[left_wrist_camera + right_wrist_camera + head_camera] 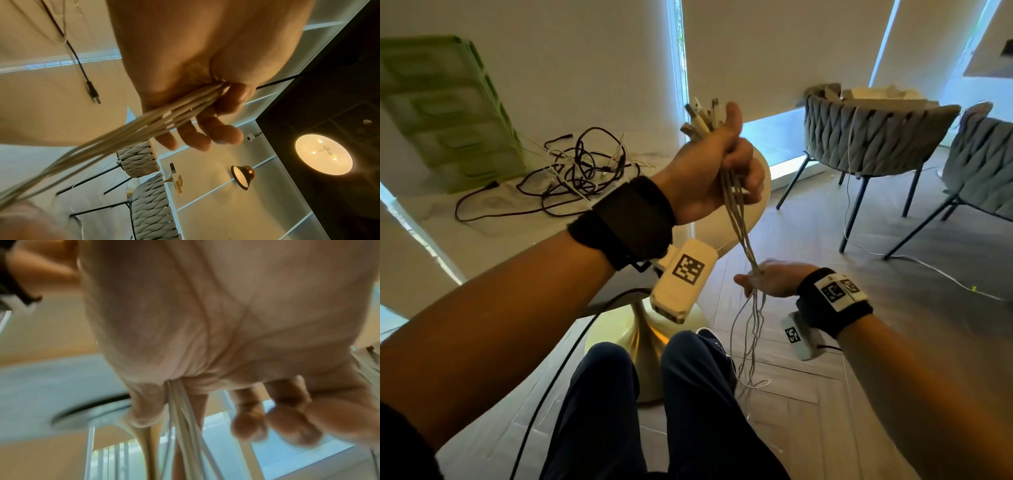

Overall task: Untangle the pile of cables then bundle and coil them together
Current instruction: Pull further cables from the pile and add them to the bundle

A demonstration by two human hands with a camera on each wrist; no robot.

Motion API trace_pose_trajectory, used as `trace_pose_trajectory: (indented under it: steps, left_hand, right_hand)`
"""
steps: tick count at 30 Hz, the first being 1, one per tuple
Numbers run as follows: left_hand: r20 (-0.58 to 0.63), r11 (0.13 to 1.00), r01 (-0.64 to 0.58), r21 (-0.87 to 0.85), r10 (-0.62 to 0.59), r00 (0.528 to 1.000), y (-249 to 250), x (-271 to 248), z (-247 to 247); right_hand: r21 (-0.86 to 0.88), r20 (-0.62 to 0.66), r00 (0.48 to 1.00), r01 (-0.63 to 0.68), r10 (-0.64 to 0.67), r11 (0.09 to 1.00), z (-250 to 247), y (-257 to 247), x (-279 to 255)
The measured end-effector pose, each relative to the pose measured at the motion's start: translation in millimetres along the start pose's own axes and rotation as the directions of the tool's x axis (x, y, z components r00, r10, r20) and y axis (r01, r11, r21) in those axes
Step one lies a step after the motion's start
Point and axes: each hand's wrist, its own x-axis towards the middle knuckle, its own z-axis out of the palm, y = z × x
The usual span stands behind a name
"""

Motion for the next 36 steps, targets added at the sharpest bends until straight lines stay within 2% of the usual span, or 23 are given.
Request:
trace_pose_trajectory:
  steps: [1,3,6,8,9,10,11,12,13,14,15,16,17,18,19,22,26,29,30,31,33,34,36]
  left_hand:
    - [0.016,1.0,0.024,0.006,-0.024,1.0,-4,1,2]
    - [0.03,0.998,0.062,-0.011,-0.062,0.998,-10,3,4]
    - [0.032,0.995,0.093,-0.039,-0.092,0.995,-13,5,2]
    - [0.027,0.994,0.104,-0.044,-0.103,0.994,-16,6,2]
    - [0.018,0.994,0.102,-0.046,-0.102,0.995,-18,6,1]
    - [0.005,0.994,0.097,-0.05,-0.097,0.995,-19,6,1]
    - [-0.007,0.995,0.087,-0.055,-0.087,0.996,-19,7,0]
    - [-0.018,0.995,0.074,-0.061,-0.076,0.997,-19,7,-2]
    - [-0.03,0.996,0.062,-0.065,-0.064,0.997,-19,8,-4]
    - [-0.047,0.997,0.052,-0.055,-0.055,0.997,-20,9,-5]
    - [-0.071,0.999,0.046,-0.026,-0.048,0.996,-21,9,-7]
    - [-0.098,0.999,0.046,0.018,-0.044,0.994,-22,10,-8]
    - [-0.126,0.997,0.05,0.065,-0.041,0.991,-25,10,-9]
    - [-0.154,0.993,0.055,0.104,-0.038,0.987,-27,10,-10]
    - [-0.182,0.989,0.058,0.136,-0.032,0.983,-28,10,-11]
    - [-0.242,0.986,0.052,0.158,-0.012,0.97,-24,13,-17]
    - [-0.231,0.999,0.032,0.033,-0.024,0.973,-17,10,-24]
    - [-0.251,0.996,0.084,-0.018,-0.086,0.964,-13,6,-29]
    - [-0.259,0.994,0.106,-0.024,-0.109,0.96,-13,5,-31]
    - [-0.266,0.991,0.128,-0.031,-0.132,0.955,-13,4,-33]
    - [-0.288,0.985,0.167,-0.052,-0.175,0.942,-13,0,-35]
    - [-0.302,0.981,0.182,-0.064,-0.193,0.934,-13,-1,-36]
    - [-0.331,0.979,0.194,-0.06,-0.203,0.922,-14,-6,-38]
  right_hand:
    - [0.001,0.021,0.998,-0.063,0.063,0.998,3,3,5]
    - [0.146,0.085,0.985,-0.163,0.152,0.976,10,10,14]
    - [0.367,0.134,0.979,-0.192,0.152,0.91,14,19,23]
    - [0.51,0.031,0.99,-0.132,0.136,0.85,11,23,34]
    - [0.569,-0.113,0.982,-0.064,0.154,0.82,7,24,41]
    - [0.556,-0.326,0.925,0.022,0.194,0.831,3,29,49]
    - [0.472,-0.57,0.792,0.098,0.218,0.876,0,33,53]
    - [0.378,-0.752,0.62,0.128,0.223,0.917,-1,39,54]
    - [0.297,-0.84,0.505,0.126,0.197,0.946,-1,43,53]
    - [0.258,-0.827,0.537,0.1,0.166,0.961,2,47,53]
    - [0.262,-0.717,0.684,0.084,0.135,0.961,8,48,54]
    - [0.303,-0.496,0.86,0.038,0.123,0.952,15,46,54]
    - [0.371,-0.23,0.965,-0.036,0.129,0.928,20,43,53]
    - [0.414,-0.037,0.991,-0.103,0.13,0.904,23,41,51]
    - [0.418,0.042,0.991,-0.131,0.125,0.899,23,40,50]
    - [0.285,-0.01,0.994,-0.1,0.108,0.953,6,37,45]
    - [0.112,-0.007,0.992,-0.125,0.127,0.986,-39,4,10]
    - [0.041,-0.151,0.988,0.009,-0.003,0.999,-74,-32,-27]
    - [0.07,-0.269,0.959,0.115,-0.092,0.991,-83,-45,-36]
    - [0.126,-0.427,0.888,0.244,-0.169,0.961,-92,-58,-43]
    - [0.23,-0.712,0.666,0.521,-0.223,0.822,-105,-88,-53]
    - [0.236,-0.77,0.591,0.615,-0.24,0.753,-110,-103,-54]
    - [0.182,-0.753,0.555,0.693,-0.354,0.698,-114,-129,-52]
